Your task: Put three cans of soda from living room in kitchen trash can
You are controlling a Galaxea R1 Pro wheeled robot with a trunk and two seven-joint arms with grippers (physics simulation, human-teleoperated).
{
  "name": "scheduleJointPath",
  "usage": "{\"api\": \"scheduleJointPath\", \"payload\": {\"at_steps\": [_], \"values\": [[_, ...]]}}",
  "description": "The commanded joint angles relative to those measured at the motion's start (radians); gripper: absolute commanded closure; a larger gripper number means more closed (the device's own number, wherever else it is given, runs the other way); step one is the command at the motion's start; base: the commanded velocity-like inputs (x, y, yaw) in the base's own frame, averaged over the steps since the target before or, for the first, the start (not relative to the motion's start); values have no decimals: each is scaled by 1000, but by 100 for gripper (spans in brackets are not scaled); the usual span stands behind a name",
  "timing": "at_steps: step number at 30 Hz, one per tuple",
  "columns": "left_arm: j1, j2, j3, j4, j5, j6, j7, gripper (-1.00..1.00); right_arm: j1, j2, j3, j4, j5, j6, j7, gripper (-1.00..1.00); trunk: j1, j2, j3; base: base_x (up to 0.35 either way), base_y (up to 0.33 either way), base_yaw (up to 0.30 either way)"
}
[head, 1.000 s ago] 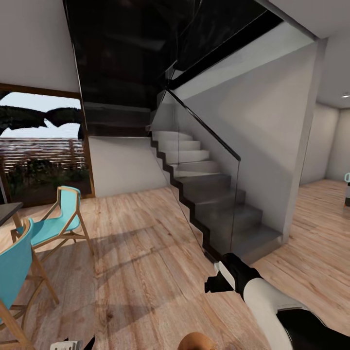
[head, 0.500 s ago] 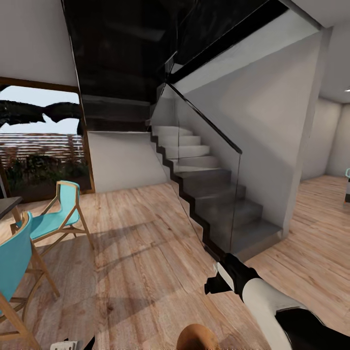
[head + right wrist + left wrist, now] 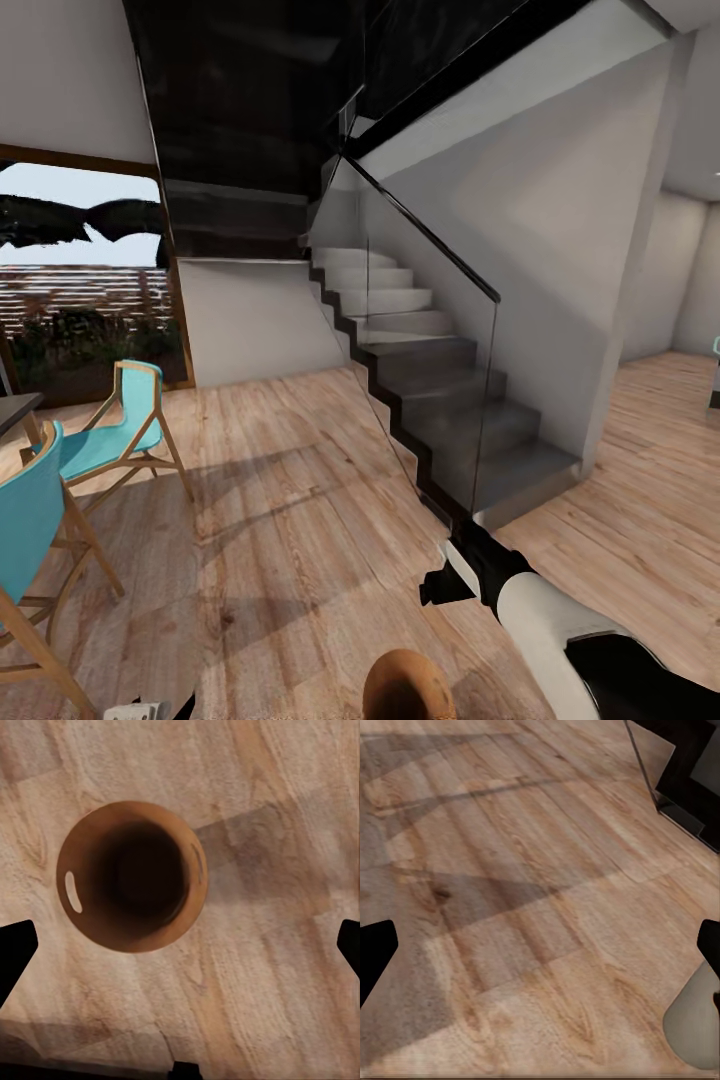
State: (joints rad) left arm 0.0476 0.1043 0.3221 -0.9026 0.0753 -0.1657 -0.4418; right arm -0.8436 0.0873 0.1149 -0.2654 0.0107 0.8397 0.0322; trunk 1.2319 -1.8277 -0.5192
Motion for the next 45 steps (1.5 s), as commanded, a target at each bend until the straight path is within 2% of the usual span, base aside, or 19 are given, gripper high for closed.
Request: {"api": "scheduleJointPath", "payload": {"at_steps": [1, 8, 12, 15, 21, 37, 45], "values": [[0, 0, 0, 0, 0, 0, 0, -100, 0, 0, 0, 0, 0, 0, 0, -100, 4, -7, -5, 0, 0, 0], [0, 0, 0, 1, 0, 0, 0, -100, 0, 0, 1, 0, 0, -3, 1, -100, 31, -56, -36, 0, 0, 0], [0, 0, 0, 1, 0, 0, 0, -100, 1, 0, 2, 0, 0, -30, 4, -100, 46, -84, -51, 0, 0, 0], [-4, 6, -2, 2, -3, -5, 1, -100, 3, -16, 17, -17, 6, -47, 2, -100, 46, -84, -51, 0, 0, 0], [-4, 6, -2, 2, -3, -5, 1, -100, 3, -16, 17, -18, 6, -76, 2, -100, 46, -84, -51, 0, 0, 0], [-4, 6, -2, 2, -3, -5, 1, -100, 3, -15, 18, -19, 6, -70, 2, -100, 46, -84, -51, 0, 0, 0], [-4, 5, -2, 2, -3, -5, 1, -100, 3, -15, 34, -49, 5, -115, 4, -100, 46, -84, -51, 0, 0, 0]]}}
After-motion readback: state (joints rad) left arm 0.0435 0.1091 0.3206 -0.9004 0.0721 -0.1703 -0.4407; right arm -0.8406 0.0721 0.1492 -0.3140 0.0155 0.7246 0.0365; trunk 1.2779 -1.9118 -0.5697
